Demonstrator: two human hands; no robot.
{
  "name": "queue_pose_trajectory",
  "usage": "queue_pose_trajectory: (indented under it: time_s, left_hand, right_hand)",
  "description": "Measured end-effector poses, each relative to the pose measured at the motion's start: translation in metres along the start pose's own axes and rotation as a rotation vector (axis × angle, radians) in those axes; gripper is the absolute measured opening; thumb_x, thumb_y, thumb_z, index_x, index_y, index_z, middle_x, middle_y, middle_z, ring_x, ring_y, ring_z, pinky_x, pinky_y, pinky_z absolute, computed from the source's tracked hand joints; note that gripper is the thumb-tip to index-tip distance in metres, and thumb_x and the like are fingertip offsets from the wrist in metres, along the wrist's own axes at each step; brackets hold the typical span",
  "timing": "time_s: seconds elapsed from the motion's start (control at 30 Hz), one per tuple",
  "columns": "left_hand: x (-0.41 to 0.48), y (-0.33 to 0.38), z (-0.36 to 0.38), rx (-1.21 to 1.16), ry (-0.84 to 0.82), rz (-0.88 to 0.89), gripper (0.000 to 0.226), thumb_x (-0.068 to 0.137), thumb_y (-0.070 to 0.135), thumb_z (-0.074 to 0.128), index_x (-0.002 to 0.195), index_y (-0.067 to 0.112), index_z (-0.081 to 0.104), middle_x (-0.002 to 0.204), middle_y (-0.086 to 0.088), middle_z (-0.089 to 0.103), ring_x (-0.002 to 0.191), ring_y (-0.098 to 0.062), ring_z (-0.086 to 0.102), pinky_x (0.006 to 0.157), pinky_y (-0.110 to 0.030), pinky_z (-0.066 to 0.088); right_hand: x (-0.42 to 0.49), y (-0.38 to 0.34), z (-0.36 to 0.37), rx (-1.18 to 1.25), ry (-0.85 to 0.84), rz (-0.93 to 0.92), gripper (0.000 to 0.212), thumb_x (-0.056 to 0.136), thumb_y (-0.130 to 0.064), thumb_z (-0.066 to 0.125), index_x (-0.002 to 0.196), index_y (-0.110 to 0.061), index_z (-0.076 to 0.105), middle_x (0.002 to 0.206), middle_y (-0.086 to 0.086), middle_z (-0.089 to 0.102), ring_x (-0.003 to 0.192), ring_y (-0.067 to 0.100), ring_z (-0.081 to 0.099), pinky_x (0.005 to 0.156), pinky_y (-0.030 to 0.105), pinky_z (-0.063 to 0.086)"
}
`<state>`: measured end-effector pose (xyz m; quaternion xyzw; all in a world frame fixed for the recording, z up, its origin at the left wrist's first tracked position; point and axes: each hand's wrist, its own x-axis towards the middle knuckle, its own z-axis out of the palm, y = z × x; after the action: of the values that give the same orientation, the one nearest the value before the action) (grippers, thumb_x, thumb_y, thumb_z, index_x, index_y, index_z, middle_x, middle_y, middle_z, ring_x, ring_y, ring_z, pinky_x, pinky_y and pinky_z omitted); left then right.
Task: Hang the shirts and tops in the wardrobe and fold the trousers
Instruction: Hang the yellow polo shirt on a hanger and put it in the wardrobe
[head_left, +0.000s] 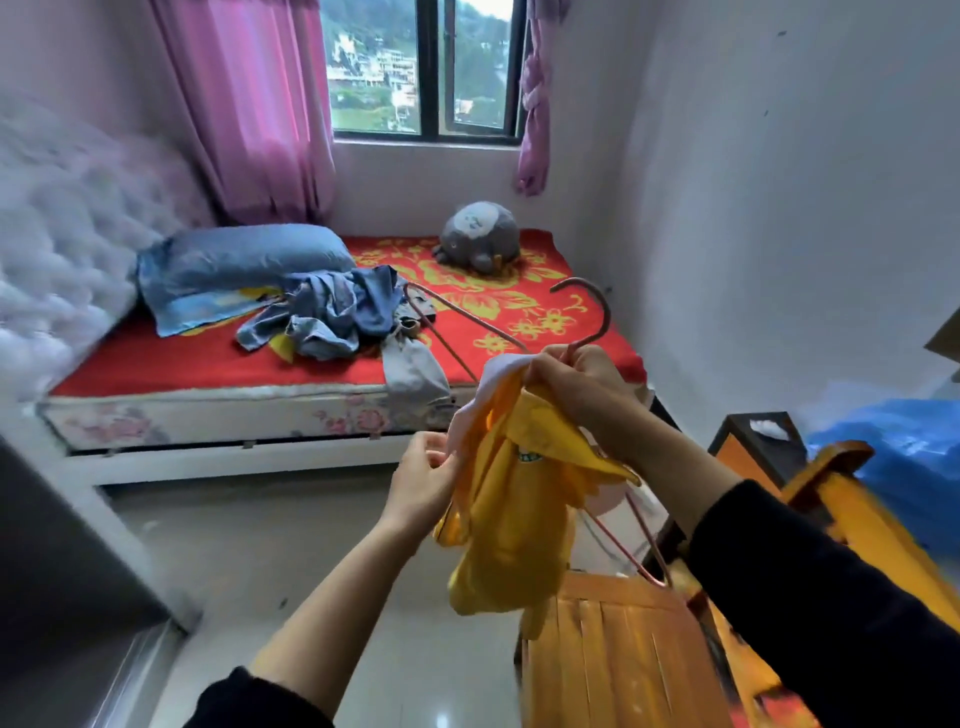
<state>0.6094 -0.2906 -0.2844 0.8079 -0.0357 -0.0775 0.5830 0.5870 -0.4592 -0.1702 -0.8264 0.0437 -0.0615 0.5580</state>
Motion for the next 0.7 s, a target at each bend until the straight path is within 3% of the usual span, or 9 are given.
queue_pose_trajectory:
  time_s: [0.07,0.13,0.2,0.3,0.37,0.47,0.6,0.7]
  left_hand:
    - [0.006,-0.002,-0.017,0.001,-0.145,-0.113,0.033,0.090,0.046,0.059,0.101,0.014,0.061,0.097,-0.014,0.069,0.088,-0.029,0.068,0.076,-0.045,0.059]
    - [0.011,-0.002,-0.034,-0.036,-0.197,-0.127,0.028,0.093,0.037,0.058,0.099,0.011,0.066,0.097,-0.017,0.070,0.086,-0.030,0.069,0.074,-0.043,0.058]
    - [0.018,0.003,-0.049,-0.107,-0.149,-0.105,0.020,0.095,0.026,0.057,0.099,0.009,0.066,0.097,-0.016,0.070,0.083,-0.025,0.068,0.071,-0.034,0.058]
    - [0.033,0.017,-0.082,-0.213,0.068,-0.057,0.014,0.097,0.016,0.051,0.092,0.013,0.064,0.085,-0.007,0.065,0.076,-0.019,0.060,0.060,-0.025,0.051]
    - [0.039,0.031,-0.107,-0.089,0.158,0.063,0.015,0.096,0.014,0.050,0.088,0.010,0.063,0.074,-0.003,0.059,0.068,-0.015,0.054,0.055,-0.025,0.043]
    - [0.042,0.058,-0.131,0.120,0.141,0.176,0.018,0.094,0.011,0.050,0.093,-0.001,0.062,0.076,-0.010,0.056,0.069,-0.020,0.050,0.058,-0.032,0.039]
    - [0.043,0.088,-0.143,0.005,0.101,0.130,0.024,0.094,0.017,0.055,0.105,-0.002,0.066,0.087,-0.017,0.060,0.077,-0.024,0.055,0.065,-0.034,0.045]
    - [0.041,0.094,-0.143,-0.027,0.118,0.025,0.024,0.093,0.027,0.059,0.099,0.005,0.067,0.086,-0.013,0.063,0.076,-0.023,0.059,0.066,-0.031,0.050]
  right_hand:
    - [0.006,-0.003,0.013,-0.003,-0.036,-0.007,0.026,0.091,-0.017,0.056,0.065,-0.017,0.060,0.066,0.003,0.055,0.070,0.018,0.054,0.062,0.030,0.045]
    - [0.011,-0.008,0.023,-0.011,-0.074,-0.031,0.028,0.091,-0.016,0.055,0.064,-0.017,0.058,0.065,0.003,0.053,0.068,0.017,0.053,0.058,0.027,0.044]
    - [0.018,-0.010,0.030,-0.025,-0.085,-0.045,0.027,0.092,-0.015,0.055,0.064,-0.015,0.058,0.063,0.002,0.052,0.064,0.015,0.052,0.054,0.023,0.043]
    - [0.033,0.000,0.031,-0.091,-0.070,-0.078,0.024,0.091,-0.016,0.059,0.069,-0.006,0.059,0.061,0.006,0.051,0.059,0.014,0.048,0.051,0.023,0.040]
    - [0.042,0.013,0.031,-0.167,-0.063,-0.086,0.022,0.086,-0.014,0.062,0.065,-0.007,0.059,0.057,0.003,0.050,0.056,0.013,0.046,0.053,0.030,0.038]
    - [0.051,0.032,0.041,-0.230,-0.137,-0.046,0.023,0.078,-0.011,0.065,0.057,-0.014,0.056,0.054,-0.001,0.049,0.053,0.011,0.045,0.056,0.033,0.037]
    - [0.061,0.038,0.060,-0.244,-0.271,-0.025,0.023,0.081,-0.022,0.072,0.066,-0.008,0.060,0.059,0.001,0.055,0.057,0.011,0.050,0.056,0.028,0.041]
    - [0.065,0.030,0.067,-0.133,-0.230,-0.105,0.032,0.089,-0.032,0.066,0.078,-0.003,0.060,0.056,-0.001,0.048,0.046,0.004,0.041,0.045,0.015,0.033]
